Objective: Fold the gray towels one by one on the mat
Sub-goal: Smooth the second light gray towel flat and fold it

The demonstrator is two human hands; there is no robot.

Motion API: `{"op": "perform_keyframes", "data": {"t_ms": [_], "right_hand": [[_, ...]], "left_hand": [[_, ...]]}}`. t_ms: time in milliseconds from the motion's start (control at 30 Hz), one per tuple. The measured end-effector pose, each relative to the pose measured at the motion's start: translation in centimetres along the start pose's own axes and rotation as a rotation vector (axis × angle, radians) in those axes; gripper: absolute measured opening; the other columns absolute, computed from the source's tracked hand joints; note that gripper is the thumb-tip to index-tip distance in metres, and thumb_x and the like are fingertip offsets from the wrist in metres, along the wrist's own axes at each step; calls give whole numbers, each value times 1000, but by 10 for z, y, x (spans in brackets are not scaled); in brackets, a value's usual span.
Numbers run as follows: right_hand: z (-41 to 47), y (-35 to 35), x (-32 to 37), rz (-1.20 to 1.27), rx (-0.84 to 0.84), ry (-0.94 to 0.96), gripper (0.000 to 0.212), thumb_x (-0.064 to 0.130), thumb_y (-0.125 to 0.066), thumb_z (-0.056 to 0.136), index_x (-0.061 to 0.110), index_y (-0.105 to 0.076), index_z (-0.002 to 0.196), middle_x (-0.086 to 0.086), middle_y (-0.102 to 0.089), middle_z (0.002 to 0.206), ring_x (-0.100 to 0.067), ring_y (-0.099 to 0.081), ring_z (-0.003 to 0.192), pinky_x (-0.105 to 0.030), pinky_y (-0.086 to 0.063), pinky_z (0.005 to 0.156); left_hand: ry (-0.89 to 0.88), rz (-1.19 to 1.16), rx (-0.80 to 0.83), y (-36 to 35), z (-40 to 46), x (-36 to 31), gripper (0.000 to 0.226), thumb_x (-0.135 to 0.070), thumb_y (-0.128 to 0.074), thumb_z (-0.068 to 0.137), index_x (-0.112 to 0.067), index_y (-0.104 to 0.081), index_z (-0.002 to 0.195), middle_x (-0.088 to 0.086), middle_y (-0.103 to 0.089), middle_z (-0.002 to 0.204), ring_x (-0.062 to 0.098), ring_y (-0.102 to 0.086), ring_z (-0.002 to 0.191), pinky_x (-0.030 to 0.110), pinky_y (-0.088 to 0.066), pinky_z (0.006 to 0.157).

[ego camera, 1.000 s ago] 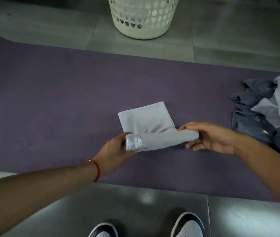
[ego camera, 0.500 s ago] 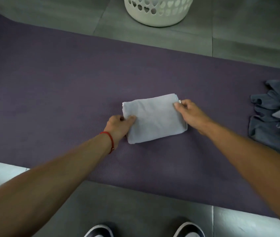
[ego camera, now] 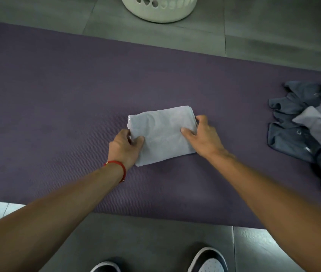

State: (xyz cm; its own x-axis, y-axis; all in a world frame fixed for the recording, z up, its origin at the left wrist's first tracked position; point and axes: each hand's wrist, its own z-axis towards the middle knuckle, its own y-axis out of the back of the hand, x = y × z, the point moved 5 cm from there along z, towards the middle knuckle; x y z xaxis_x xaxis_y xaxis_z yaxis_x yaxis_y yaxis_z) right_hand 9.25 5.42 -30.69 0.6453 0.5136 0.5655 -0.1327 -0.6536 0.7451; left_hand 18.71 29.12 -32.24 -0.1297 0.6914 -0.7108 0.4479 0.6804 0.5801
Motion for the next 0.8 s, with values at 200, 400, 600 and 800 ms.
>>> {"op": "perform_keyframes", "data": {"t_ms": [200, 400, 600, 800], "right_hand": [[5, -1, 10, -89, 48, -149, 53, 45, -64, 90, 7, -50, 125, -10, -52, 126, -28, -54, 111, -40, -49, 88], [13, 5, 11, 227, 157, -314, 30, 28, -77, 84, 17, -49, 80, 2, -56, 86, -11, -55, 73, -28, -46, 60], [23, 7, 8, 389, 476, -510, 32, 16, -85, 77, 12, -61, 97, -10, -72, 104, -29, -72, 95, -47, -60, 88], [-13, 59, 32, 668, 586, -693, 45, 8, -80, 74, 7, -68, 117, -12, -76, 107, -31, -73, 97, -48, -59, 88]], "left_hand": [[96, 61, 21, 1, 7, 4, 51, -40, -72, 86, -9, -54, 124, 6, -61, 114, 19, -58, 91, 20, -46, 63], [329, -156, 215, 3, 20, -9, 69, -34, -83, 45, -6, -66, 105, 11, -75, 96, 25, -75, 80, 42, -63, 72], [463, -326, 407, 12, 21, -40, 32, -5, -75, 79, -2, -68, 110, 13, -74, 106, 27, -72, 98, 38, -60, 81], [511, -358, 416, 54, -3, -120, 33, -5, -68, 72, -6, -72, 104, 14, -77, 101, 30, -75, 90, 42, -61, 76]]}}
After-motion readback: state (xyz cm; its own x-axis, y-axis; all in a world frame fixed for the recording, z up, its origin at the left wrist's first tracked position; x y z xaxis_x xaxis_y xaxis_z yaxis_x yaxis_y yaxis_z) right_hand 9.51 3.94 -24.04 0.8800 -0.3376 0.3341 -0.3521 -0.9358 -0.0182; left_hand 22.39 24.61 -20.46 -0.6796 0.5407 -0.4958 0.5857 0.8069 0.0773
